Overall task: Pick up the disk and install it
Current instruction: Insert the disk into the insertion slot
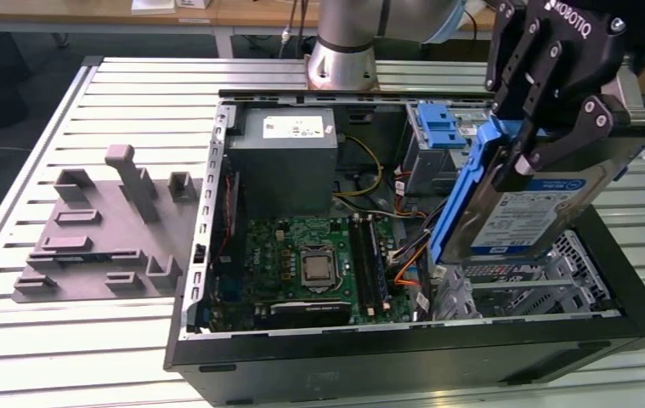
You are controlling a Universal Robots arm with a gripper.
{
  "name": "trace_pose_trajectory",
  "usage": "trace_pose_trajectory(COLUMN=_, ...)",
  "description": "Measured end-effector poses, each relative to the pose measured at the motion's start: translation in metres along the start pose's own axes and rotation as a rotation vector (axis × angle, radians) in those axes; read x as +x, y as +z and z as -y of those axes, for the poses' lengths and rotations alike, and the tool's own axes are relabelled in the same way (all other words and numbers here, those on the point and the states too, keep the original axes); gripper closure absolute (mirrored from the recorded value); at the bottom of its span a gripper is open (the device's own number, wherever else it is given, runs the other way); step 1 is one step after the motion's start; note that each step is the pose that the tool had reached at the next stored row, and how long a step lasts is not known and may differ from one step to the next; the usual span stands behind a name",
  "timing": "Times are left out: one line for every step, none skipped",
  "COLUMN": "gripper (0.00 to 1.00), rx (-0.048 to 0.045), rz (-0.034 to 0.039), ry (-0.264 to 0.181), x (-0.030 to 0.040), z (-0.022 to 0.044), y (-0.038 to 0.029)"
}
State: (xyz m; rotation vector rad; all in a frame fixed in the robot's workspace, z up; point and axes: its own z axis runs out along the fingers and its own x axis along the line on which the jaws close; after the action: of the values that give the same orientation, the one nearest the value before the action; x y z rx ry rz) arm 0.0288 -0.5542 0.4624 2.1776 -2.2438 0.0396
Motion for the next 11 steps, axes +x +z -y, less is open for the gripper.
trace_pose_trajectory(gripper=0.64, rx=0.0, rz=-0.0002, ry=0.0, x=0.0005, z=0.0009, y=0.0001)
trace_pose_trajectory(gripper=0.64, rx=0.0, rz=-0.0001, ry=0.0, x=0.0012, z=0.0017, y=0.0004)
trace_pose_trajectory(gripper=0.64, rx=0.0, rz=-0.0001, ry=0.0, x=0.0019, z=0.0025, y=0.0006)
trace_pose_trajectory(gripper=0.64, rx=0.0, rz=-0.0002, ry=0.0, x=0.0026, z=0.0034, y=0.0008)
trace_pose_trajectory(gripper=0.64, rx=-0.0001, rz=-0.0003, ry=0.0, x=0.0031, z=0.0043, y=0.0011)
trace_pose_trajectory(gripper=0.64, rx=0.0, rz=-0.0002, ry=0.0, x=0.0036, z=0.0053, y=0.0014)
trace_pose_trajectory(gripper=0.64, rx=0.0, rz=0.0, ry=0.0, x=0.0038, z=0.0064, y=0.0018)
trace_pose_trajectory(gripper=0.64, rx=0.0, rz=-0.0001, ry=0.0, x=0.0039, z=0.0074, y=0.002)
trace_pose_trajectory(gripper=0.64, rx=0.0, rz=-0.0002, ry=0.0, x=0.0038, z=0.0083, y=0.0023)
trace_pose_trajectory(gripper=0.64, rx=-0.0001, rz=-0.0004, ry=0.0, x=0.0039, z=0.0087, y=0.0026)
trace_pose_trajectory(gripper=0.64, rx=-0.0001, rz=-0.0003, ry=0.0, x=0.0039, z=0.0087, y=0.0027)
